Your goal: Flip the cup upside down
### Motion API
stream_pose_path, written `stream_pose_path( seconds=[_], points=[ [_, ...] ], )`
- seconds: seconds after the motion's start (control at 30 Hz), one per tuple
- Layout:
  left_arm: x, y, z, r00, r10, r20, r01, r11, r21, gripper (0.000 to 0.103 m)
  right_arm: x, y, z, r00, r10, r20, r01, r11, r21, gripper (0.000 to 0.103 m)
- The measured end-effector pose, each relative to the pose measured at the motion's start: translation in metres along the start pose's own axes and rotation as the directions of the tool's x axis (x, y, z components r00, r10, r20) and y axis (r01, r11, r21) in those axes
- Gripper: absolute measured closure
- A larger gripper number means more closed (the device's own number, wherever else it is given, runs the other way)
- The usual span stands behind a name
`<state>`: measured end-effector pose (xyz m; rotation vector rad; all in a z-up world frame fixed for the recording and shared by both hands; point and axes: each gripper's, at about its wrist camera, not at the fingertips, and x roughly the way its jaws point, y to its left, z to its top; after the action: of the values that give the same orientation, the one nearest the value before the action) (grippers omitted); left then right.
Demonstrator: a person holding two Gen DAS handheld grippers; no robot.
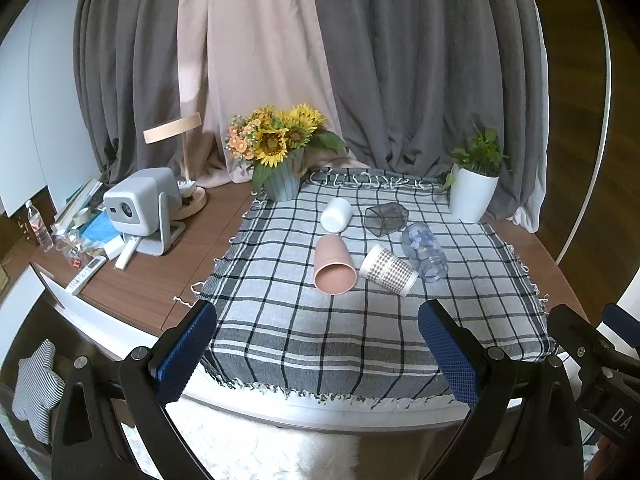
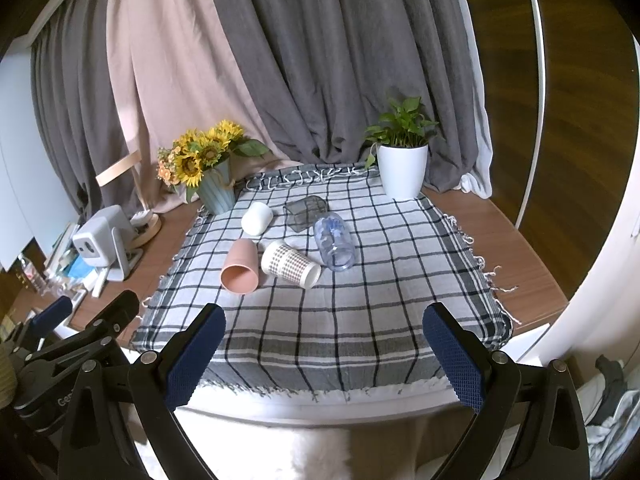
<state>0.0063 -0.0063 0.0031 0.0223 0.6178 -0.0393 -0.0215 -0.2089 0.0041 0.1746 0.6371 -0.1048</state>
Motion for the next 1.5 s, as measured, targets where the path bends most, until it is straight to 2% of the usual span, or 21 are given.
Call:
stream_pose_path(
  seconds=[1.5],
  points=[
    [0.0024,-0.0054,0.0029,1.000,0.008,0.005,-0.008,1.000,0.001,0.000,0.0013,-0.0027,0.0008,1.000,-0.004,0.007,0.004,1.000,-0.002,0.003]
  ],
)
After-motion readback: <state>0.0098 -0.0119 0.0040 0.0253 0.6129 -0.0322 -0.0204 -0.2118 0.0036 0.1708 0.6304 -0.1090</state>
